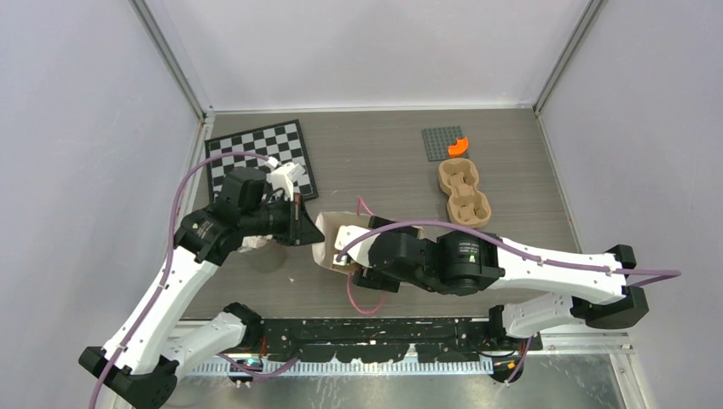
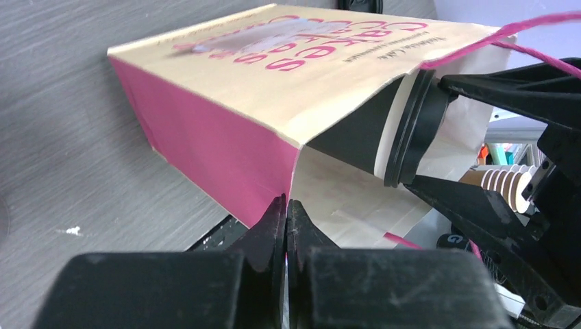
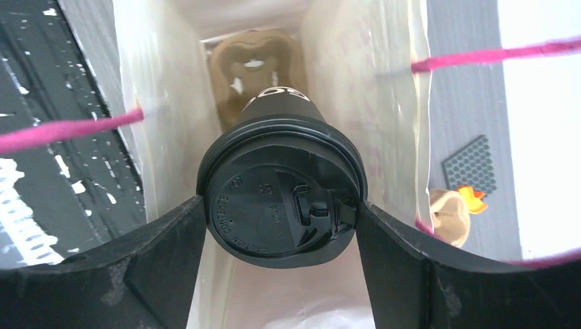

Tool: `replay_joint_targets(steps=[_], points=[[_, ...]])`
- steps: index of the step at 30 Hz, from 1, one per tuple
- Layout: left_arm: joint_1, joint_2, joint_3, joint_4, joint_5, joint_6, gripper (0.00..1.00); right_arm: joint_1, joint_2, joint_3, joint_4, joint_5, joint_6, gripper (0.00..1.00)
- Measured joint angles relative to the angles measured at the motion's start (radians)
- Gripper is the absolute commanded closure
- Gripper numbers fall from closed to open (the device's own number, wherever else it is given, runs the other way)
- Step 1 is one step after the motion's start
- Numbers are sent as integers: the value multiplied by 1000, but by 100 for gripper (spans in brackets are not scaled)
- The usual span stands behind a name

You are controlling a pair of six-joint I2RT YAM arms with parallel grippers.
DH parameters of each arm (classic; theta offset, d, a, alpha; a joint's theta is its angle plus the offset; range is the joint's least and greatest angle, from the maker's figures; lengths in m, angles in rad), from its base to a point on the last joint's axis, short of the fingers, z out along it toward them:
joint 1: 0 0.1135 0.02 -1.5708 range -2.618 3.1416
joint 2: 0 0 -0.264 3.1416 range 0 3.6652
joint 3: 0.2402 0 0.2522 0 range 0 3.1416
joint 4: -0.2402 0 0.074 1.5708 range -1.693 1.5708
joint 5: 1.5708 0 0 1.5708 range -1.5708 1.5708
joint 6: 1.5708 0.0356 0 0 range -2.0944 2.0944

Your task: Pack the takeout coffee

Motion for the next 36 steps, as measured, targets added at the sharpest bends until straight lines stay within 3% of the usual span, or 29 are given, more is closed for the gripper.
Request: replay_joint_targets(steps=[14,26,36], points=[[0,-9,-56,218,64,98,100,-53,-11,-3,29,76,-84,20],[0,9,-125,374,105,170,100,-216,-13,-3,59,80,-192,20],[0,47,-134,406,105,180,85,-218,-13,-6,74,0,-203,21]])
